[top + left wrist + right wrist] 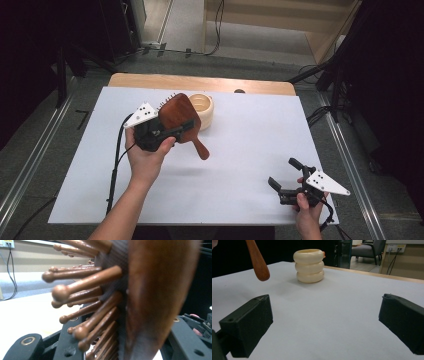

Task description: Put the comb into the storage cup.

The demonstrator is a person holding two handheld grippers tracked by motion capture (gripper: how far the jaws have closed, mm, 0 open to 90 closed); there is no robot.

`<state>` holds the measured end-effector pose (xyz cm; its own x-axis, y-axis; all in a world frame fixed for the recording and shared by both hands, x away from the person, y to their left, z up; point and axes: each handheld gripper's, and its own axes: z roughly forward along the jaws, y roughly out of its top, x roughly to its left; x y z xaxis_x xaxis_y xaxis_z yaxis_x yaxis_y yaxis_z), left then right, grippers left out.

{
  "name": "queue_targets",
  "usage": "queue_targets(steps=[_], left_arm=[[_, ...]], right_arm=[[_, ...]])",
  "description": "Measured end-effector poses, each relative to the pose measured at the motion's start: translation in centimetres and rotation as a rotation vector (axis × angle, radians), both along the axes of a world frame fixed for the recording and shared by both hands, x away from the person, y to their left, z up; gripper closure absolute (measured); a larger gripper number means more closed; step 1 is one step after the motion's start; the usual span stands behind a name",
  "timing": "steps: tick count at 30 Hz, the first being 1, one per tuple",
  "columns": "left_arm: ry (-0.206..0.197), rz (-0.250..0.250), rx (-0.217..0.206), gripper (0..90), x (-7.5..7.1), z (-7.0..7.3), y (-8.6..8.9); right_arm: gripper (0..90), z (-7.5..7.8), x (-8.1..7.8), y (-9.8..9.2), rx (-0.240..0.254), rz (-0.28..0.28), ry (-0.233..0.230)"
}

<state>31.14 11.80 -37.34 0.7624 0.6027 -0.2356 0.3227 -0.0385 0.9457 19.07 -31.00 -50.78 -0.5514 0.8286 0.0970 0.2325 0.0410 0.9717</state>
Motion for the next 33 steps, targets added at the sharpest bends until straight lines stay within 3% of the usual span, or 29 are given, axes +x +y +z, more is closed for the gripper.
queue_targets(steps=[17, 33], left_arm=[[0.000, 0.027, -0.010, 56.3, 2.0, 0.9, 0.4], [-0.001, 0.055, -0.024, 56.3, 4.2, 1.8, 0.5]], right_arm=[[0.0, -0.4, -0.8, -2.2, 0.014, -0.027, 0.025], [0.0, -0.9, -0.6, -2.2, 0.015, -0.018, 0.015]])
